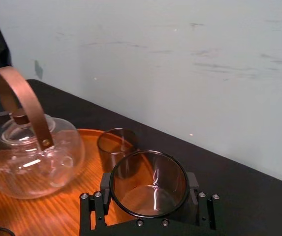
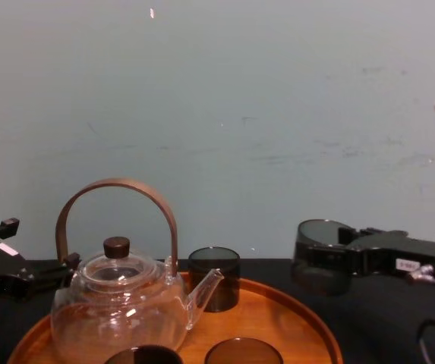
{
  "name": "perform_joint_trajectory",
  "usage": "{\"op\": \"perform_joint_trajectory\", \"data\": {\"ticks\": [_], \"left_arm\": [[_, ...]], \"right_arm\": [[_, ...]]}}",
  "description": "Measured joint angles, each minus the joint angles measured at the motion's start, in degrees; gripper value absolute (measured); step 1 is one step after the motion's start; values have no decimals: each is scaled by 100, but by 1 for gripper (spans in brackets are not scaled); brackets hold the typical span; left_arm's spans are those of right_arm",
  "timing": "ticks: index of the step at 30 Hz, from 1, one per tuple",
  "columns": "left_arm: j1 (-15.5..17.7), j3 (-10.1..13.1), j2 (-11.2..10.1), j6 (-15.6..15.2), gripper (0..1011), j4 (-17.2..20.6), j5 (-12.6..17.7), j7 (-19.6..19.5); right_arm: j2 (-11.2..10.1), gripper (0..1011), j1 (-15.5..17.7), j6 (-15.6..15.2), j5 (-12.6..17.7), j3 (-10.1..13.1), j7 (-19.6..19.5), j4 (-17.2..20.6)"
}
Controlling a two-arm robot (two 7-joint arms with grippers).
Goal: Pick up the glass from the table and place it on the tray.
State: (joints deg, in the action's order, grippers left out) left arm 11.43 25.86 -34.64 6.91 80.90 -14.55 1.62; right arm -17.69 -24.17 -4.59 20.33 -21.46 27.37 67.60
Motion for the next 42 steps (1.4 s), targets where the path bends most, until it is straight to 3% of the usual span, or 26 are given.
{"op": "perform_joint_trajectory", "data": {"ticks": [21, 42], "left_arm": [[0, 0, 0, 0, 1009, 0, 0, 0], [0, 0, 0, 0, 1010, 0, 0, 0]], "right_arm": [[348, 904, -277, 145, -9, -426, 97, -575], [495, 905, -384, 70, -18, -520, 162, -933]]}}
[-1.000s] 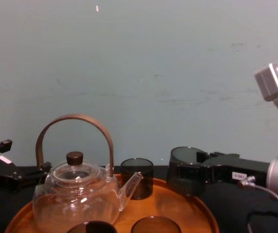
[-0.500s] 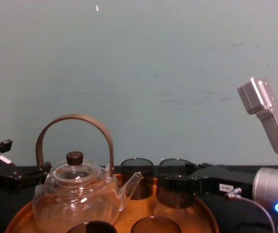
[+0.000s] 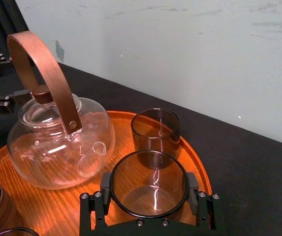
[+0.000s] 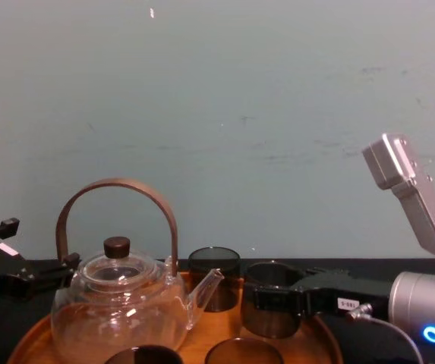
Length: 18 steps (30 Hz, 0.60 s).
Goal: Pick up the glass from the table and place it on the tray.
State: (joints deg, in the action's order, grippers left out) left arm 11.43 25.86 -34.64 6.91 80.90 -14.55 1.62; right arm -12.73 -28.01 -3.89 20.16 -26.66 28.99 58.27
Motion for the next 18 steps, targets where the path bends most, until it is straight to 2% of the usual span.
{"op": "perform_joint_trajectory", "data": {"ticks": [18], "left_arm": [[0, 0, 0, 0, 1009, 0, 0, 0]], "right_arm": [[37, 905, -59, 75, -20, -50, 44, -170]]}}
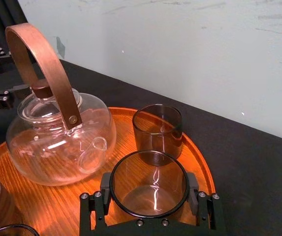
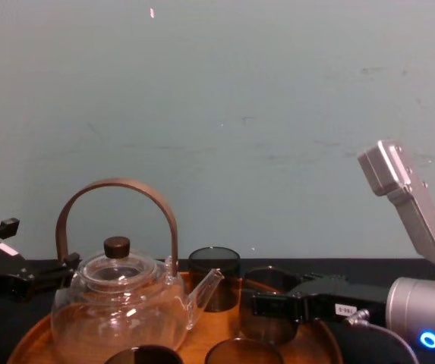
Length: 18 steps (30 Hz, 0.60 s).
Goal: Pick up the glass from the table and place it on the tray.
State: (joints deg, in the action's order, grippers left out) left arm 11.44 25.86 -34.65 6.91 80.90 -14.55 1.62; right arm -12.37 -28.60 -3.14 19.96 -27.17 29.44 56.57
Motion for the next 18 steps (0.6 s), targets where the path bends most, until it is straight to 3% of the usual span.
{"op": "perform_joint_trajectory", "data": {"ticks": [18], "left_arm": [[-1, 0, 0, 0, 1010, 0, 0, 0]], "right_arm": [[17, 905, 4, 86, -103, -12, -19, -74]]}}
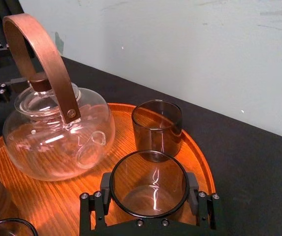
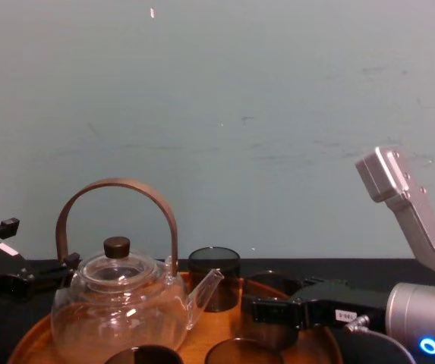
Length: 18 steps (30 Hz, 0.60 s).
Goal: Pick up the glass from the table and place it on the tray.
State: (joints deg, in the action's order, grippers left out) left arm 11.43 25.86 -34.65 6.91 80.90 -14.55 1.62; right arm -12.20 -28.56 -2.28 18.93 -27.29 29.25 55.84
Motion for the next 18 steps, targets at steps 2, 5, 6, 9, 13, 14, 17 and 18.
{"op": "perform_joint_trajectory", "data": {"ticks": [2, 5, 6, 9, 13, 14, 17, 18], "left_arm": [[0, 0, 0, 0, 1010, 0, 0, 0], [0, 0, 0, 0, 1010, 0, 0, 0], [0, 0, 0, 0, 1009, 0, 0, 0], [0, 0, 0, 0, 1010, 0, 0, 0], [0, 0, 0, 0, 1009, 0, 0, 0], [0, 0, 0, 0, 1010, 0, 0, 0], [0, 0, 0, 0, 1009, 0, 0, 0], [0, 0, 0, 0, 1010, 0, 0, 0]], "right_arm": [[2, 904, 0, 20, -15, 0, -4, -7], [4, 905, 1, 29, -29, 1, -10, -10], [4, 904, 2, 29, -29, 1, -10, -10], [4, 905, 3, 29, -29, 3, -10, -10], [4, 905, 5, 29, -28, 4, -10, -10], [4, 904, 6, 28, -27, 5, -10, -10], [3, 905, 8, 27, -26, 5, -9, -10], [3, 905, 8, 27, -25, 5, -9, -10]]}}
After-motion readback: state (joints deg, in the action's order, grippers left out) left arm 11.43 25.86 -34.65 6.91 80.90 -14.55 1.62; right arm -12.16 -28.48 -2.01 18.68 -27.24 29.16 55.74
